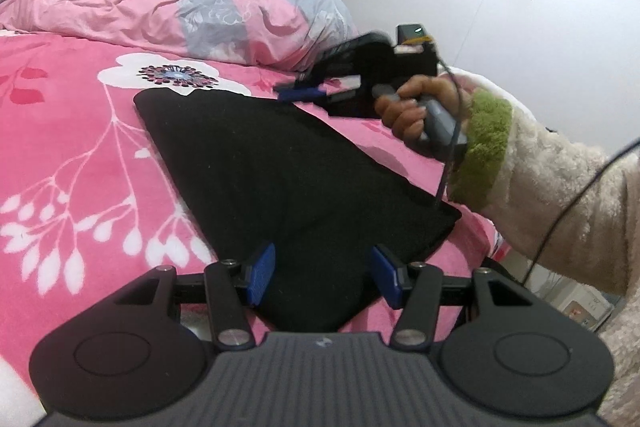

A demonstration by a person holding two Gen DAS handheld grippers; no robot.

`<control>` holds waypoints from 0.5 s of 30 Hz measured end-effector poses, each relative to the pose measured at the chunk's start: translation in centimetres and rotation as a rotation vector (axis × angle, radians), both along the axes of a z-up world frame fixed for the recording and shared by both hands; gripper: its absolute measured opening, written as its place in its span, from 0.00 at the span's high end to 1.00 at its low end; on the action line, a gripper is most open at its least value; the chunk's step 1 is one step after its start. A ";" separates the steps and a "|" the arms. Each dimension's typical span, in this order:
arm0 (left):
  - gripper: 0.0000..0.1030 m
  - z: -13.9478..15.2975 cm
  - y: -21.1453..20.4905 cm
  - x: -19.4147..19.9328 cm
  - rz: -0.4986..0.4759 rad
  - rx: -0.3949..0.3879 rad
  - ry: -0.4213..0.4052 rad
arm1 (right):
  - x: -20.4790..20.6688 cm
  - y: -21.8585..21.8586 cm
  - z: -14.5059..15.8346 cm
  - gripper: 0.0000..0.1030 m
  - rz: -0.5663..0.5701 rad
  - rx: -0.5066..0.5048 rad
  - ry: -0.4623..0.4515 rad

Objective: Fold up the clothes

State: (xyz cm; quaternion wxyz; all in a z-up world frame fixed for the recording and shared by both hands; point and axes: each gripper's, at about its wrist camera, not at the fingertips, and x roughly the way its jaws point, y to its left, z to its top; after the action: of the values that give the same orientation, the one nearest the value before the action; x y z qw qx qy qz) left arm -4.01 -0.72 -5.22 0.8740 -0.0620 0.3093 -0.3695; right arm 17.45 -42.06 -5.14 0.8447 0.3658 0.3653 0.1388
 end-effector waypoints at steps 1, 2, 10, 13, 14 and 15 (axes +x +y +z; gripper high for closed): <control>0.47 0.1 -0.1 0.0 0.000 0.008 -0.001 | 0.1 0.1 -0.6 0.90 0.016 -0.002 0.025; 0.47 0.1 -0.2 -0.1 0.001 0.017 -0.002 | 0.4 -0.1 -1.1 0.91 -0.014 -0.042 0.046; 0.47 0.6 -1.0 -0.2 -0.003 0.078 -0.012 | -3.3 -4.5 0.0 0.89 -0.182 0.029 -0.058; 0.47 0.8 -1.4 -0.3 -0.004 0.106 -0.018 | -5.5 -3.2 -0.1 0.87 -0.025 0.112 -0.056; 0.47 0.9 -1.5 -0.3 -0.002 0.117 -0.021 | -5.8 -2.8 -0.7 0.87 0.003 0.114 -0.035; 0.47 0.9 -1.7 -0.4 -0.002 0.124 -0.024 | -6.0 -2.5 -1.3 0.87 0.032 0.116 -0.014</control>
State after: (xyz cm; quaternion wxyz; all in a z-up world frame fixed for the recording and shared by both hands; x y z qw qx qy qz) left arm -4.40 -2.46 -4.31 0.8795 -0.0031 0.3213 -0.3511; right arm 11.42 -44.52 -6.42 0.8223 0.4073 0.3563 0.1758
